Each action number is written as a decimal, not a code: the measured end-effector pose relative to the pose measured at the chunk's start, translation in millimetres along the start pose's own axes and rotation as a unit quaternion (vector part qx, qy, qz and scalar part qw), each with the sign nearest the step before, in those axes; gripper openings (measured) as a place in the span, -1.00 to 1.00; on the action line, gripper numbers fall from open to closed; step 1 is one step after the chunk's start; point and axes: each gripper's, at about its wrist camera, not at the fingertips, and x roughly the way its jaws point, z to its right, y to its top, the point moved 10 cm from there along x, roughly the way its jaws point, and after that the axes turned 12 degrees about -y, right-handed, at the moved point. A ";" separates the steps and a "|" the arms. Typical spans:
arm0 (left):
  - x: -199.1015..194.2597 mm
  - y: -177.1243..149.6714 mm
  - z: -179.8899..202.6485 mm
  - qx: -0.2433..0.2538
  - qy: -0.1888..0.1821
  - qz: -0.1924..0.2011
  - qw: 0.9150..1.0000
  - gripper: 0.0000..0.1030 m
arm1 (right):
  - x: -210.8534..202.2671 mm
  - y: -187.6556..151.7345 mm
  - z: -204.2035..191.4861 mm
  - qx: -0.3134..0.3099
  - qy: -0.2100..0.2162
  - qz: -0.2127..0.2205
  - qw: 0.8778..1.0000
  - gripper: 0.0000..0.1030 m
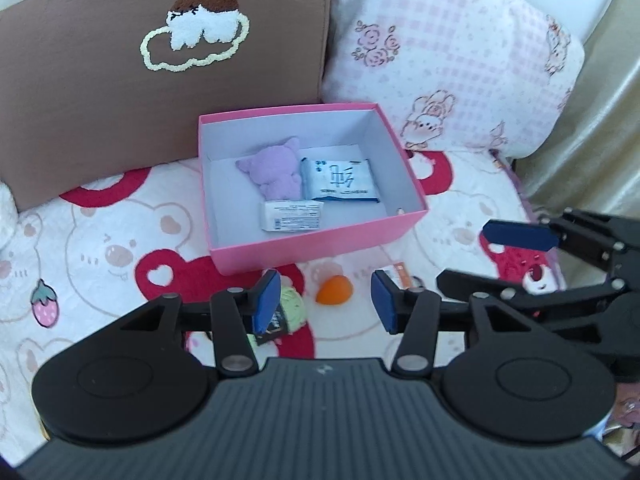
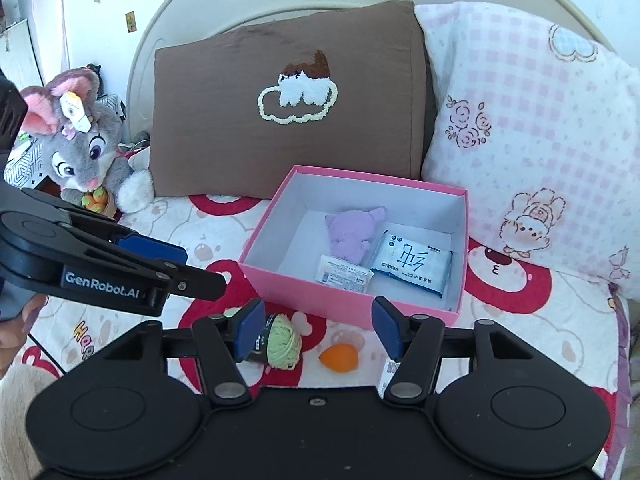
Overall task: Organize objects
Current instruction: 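Withdraw the left tool and move it toward the white-orange clinic box, then lower the left tool onto the white-orange clinic box and close on it, then lift the clinic box with the left tool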
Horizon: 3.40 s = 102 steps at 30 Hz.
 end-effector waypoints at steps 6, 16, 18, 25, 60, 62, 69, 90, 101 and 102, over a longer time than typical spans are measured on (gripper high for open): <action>-11.3 -17.7 13.6 0.000 -0.016 -0.003 1.000 -0.03 | -14.7 -14.1 -1.4 -0.004 -0.008 -0.003 1.000 0.43; -2.1 -48.8 21.2 0.008 0.006 -0.039 0.999 0.25 | -13.0 -56.2 -8.0 -0.055 -0.005 -0.015 0.998 0.76; 4.4 -57.2 21.5 0.005 0.008 -0.050 0.999 0.28 | -10.9 -63.8 -5.9 -0.048 0.003 -0.014 0.999 0.76; 32.7 -71.9 27.8 -0.004 -0.004 -0.066 0.998 0.29 | 0.4 -87.4 -1.0 -0.101 0.016 0.034 0.994 0.81; 212.1 -76.8 19.9 -0.088 -0.086 -0.066 0.990 0.12 | 160.7 -133.8 53.0 -0.034 -0.068 -0.058 0.995 0.81; 216.9 -77.2 18.6 -0.083 -0.086 -0.053 0.991 0.12 | 165.8 -135.1 52.1 -0.034 -0.064 -0.061 0.995 0.81; 236.2 -79.2 16.7 -0.078 -0.109 -0.039 0.990 0.07 | 179.4 -141.2 55.4 -0.025 -0.064 -0.073 0.995 0.80; 263.3 -89.8 14.7 -0.094 -0.129 -0.028 0.987 -0.34 | 197.4 -154.0 54.9 0.017 -0.025 -0.108 0.994 0.33; 261.5 -91.5 18.8 -0.080 -0.117 -0.025 0.990 -0.31 | 198.7 -153.7 58.9 0.044 -0.006 -0.118 0.992 0.34; 262.1 -91.9 18.2 -0.082 -0.115 -0.025 0.990 -0.31 | 199.8 -154.4 59.3 0.043 -0.006 -0.119 0.992 0.34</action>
